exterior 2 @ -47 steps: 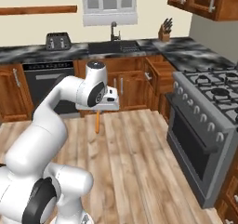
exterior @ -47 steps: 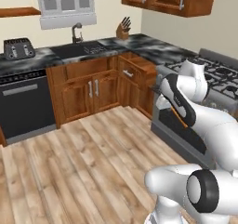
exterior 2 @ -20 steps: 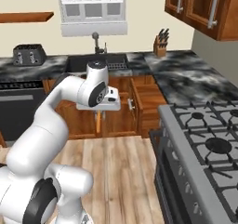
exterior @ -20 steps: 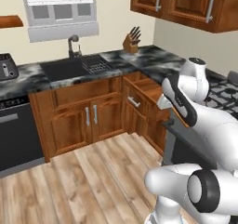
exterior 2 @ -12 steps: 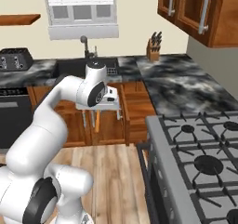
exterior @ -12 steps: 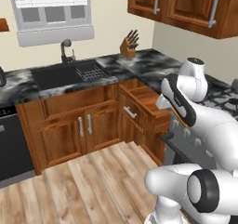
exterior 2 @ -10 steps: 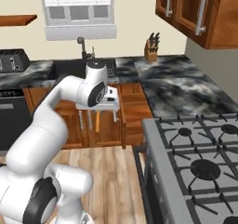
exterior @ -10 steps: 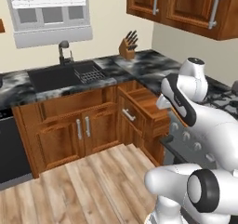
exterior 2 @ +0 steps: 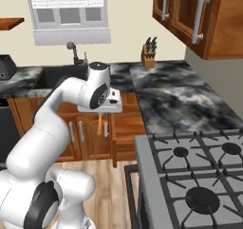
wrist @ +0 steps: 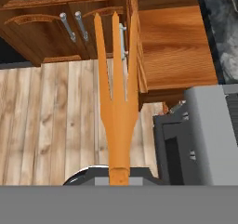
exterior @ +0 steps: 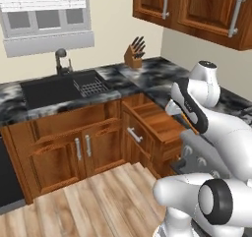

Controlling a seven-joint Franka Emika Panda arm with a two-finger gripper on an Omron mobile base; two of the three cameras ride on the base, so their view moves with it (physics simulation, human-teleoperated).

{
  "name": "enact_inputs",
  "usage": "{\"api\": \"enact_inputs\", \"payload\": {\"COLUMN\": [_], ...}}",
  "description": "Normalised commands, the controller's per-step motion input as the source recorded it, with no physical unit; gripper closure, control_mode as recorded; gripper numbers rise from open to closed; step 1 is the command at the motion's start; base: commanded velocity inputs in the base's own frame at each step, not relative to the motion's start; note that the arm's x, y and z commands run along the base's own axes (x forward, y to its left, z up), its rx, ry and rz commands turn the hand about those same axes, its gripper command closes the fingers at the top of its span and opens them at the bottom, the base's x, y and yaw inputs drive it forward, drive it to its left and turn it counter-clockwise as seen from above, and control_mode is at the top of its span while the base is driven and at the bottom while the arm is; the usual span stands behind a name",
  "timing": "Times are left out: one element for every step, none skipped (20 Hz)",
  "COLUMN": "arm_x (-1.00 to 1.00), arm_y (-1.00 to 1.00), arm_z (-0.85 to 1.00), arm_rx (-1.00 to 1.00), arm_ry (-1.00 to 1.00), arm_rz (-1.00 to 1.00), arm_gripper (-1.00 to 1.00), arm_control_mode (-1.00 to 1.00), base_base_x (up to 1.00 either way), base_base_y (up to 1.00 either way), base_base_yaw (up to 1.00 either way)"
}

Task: Organize the utensils by type. Pick up the wooden spoons from the counter and place them in the open cabinet. Then pick up the metallic utensils from the counter and place them in the open drawer.

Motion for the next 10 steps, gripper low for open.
{"api": "enact_inputs", "payload": {"arm_x": [0.00,0.00,0.00,0.00,0.00,0.00,0.00,0.00,0.00,0.00], "arm_y": [0.00,0.00,0.00,0.00,0.00,0.00,0.00,0.00,0.00,0.00], "arm_z": [0.00,0.00,0.00,0.00,0.00,0.00,0.00,0.00,0.00,0.00], "arm_rx": [0.00,0.00,0.00,0.00,0.00,0.00,0.00,0.00,0.00,0.00], "arm_ry": [0.00,0.00,0.00,0.00,0.00,0.00,0.00,0.00,0.00,0.00], "arm_rz": [0.00,0.00,0.00,0.00,0.00,0.00,0.00,0.00,0.00,0.00], "arm_gripper": [1.00,1.00,1.00,1.00,1.00,1.00,1.00,1.00,1.00,1.00], "arm_control_mode": [1.00,1.00,1.00,1.00,1.00,1.00,1.00,1.00,1.00,1.00], "base_base_x": [0.61,0.61,0.61,0.58,0.58,0.57,0.57,0.57,0.56,0.52], "base_base_y": [-0.23,-0.24,-0.26,-0.28,-0.29,-0.31,-0.31,-0.32,-0.32,-0.31], "base_base_yaw": [0.00,0.00,0.00,0.00,0.00,0.00,0.00,0.00,0.00,0.00]}}
